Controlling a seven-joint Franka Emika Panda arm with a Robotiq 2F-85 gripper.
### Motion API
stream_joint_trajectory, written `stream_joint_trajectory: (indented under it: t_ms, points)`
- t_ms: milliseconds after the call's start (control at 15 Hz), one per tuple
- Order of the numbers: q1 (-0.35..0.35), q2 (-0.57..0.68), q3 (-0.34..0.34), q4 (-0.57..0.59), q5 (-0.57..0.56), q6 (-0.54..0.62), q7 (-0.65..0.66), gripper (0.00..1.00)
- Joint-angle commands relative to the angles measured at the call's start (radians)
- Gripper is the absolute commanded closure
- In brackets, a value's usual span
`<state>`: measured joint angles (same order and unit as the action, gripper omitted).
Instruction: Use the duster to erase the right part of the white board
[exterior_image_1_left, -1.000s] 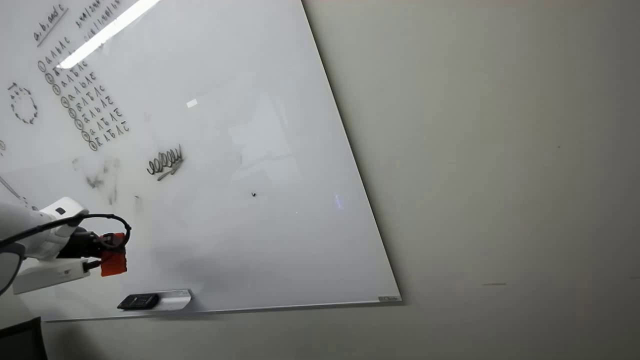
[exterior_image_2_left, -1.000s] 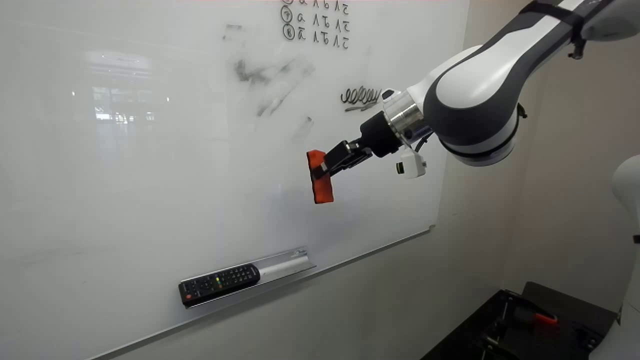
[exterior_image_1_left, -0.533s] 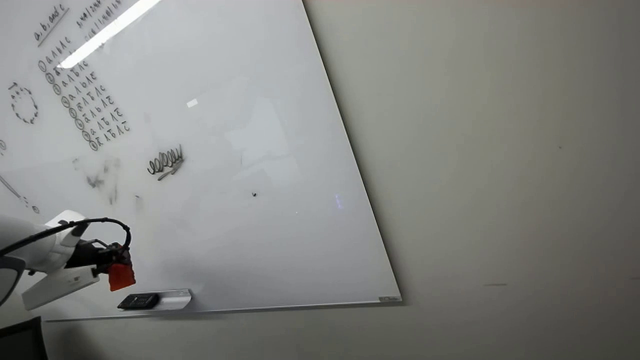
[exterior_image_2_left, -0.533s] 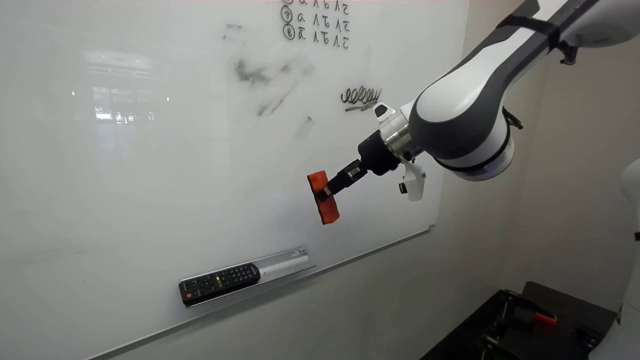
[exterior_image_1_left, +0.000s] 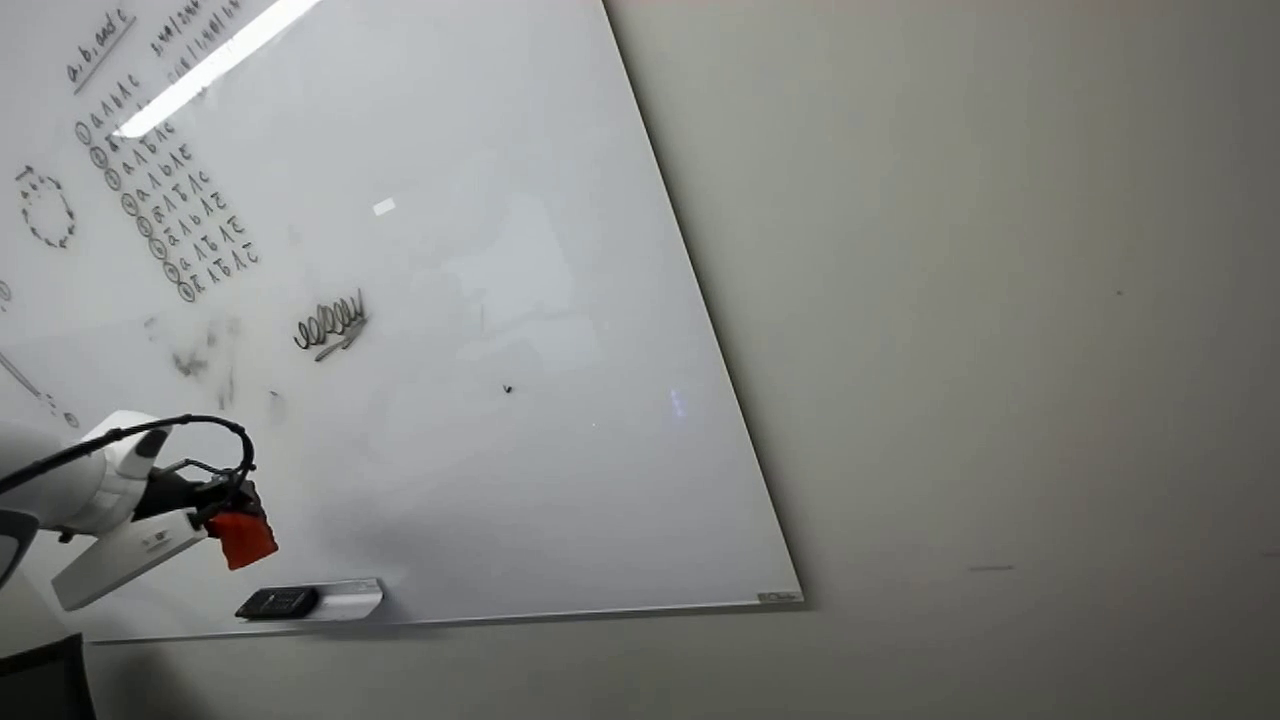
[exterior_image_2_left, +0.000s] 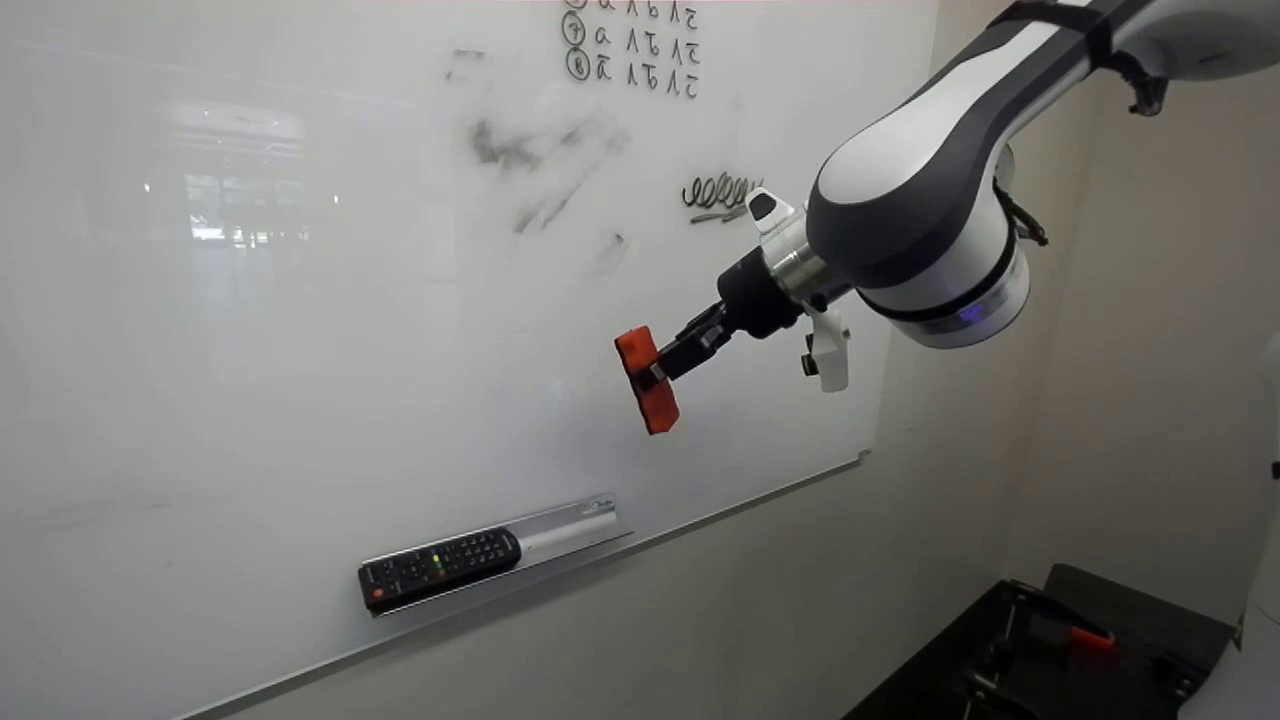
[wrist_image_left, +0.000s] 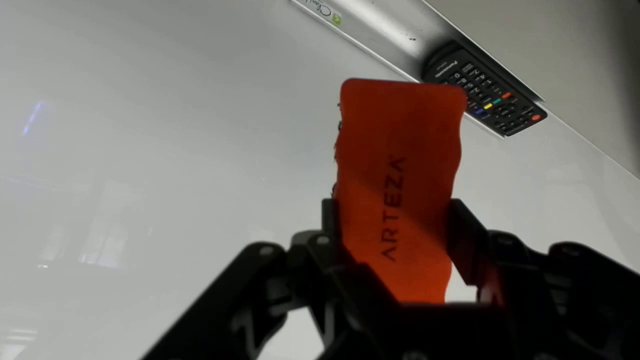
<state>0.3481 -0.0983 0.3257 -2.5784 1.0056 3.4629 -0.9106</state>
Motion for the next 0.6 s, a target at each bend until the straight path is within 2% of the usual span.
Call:
stream_joint_trajectory:
  t_ms: [0, 133, 267, 400, 533]
  points:
    - [-0.087, -0.027, 0.045, -0.004, 0.023, 0.000, -0.091, 0.72]
    - [-0.209, -0.074, 0.127, -0.011, 0.021, 0.000, -0.205, 0.72]
    - [-0.346, -0.124, 0.252, -0.024, 0.016, 0.001, -0.258, 0.72]
    - [-0.502, -0.208, 0.416, -0.053, 0.001, 0.001, -0.250, 0.72]
    - [-0.622, -0.300, 0.573, -0.078, -0.022, 0.001, -0.183, 0.72]
